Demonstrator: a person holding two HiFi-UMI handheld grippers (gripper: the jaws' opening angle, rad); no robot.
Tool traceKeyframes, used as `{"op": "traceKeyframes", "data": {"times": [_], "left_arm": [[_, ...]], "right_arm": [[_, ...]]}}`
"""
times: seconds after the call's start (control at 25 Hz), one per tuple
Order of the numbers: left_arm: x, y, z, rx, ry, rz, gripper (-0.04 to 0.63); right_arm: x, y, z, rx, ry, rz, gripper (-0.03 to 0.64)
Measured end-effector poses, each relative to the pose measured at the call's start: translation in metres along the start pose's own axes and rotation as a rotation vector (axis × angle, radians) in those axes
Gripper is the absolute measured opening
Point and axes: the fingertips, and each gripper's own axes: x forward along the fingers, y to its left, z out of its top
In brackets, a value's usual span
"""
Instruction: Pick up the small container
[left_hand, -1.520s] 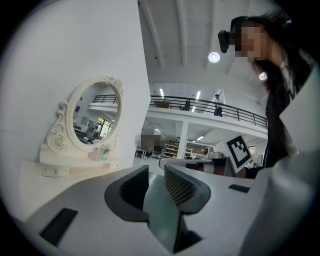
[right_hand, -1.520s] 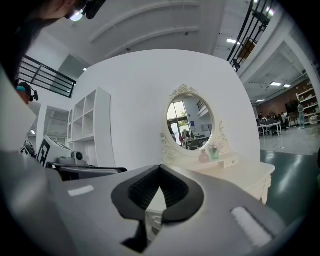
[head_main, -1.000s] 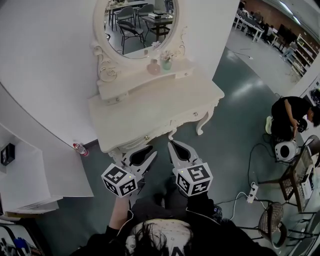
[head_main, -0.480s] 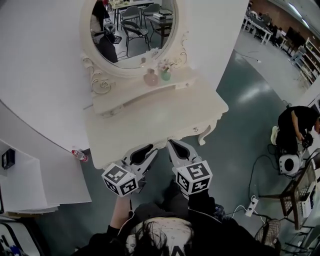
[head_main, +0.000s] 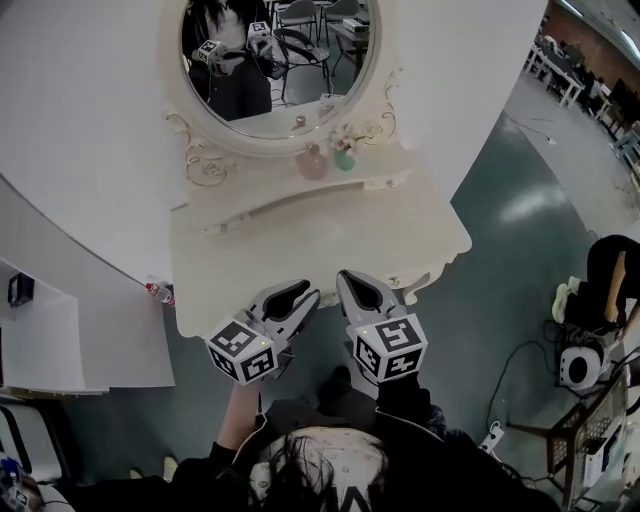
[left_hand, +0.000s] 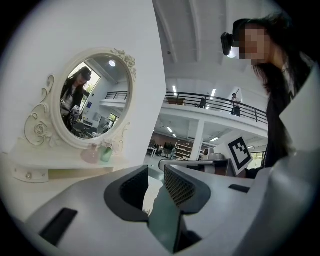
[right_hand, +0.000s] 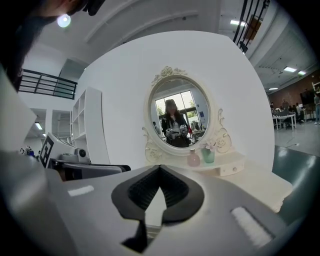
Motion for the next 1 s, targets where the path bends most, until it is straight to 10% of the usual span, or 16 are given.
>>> {"op": "traceKeyframes", "data": {"times": [1.0], "left_arm": [[0.034, 0.023, -0.011, -0.012, 0.060, 0.160, 0.091]], "right_arm": [[0.044, -0.035, -0.006, 0.050, 0.040, 0.166, 0.008]]}}
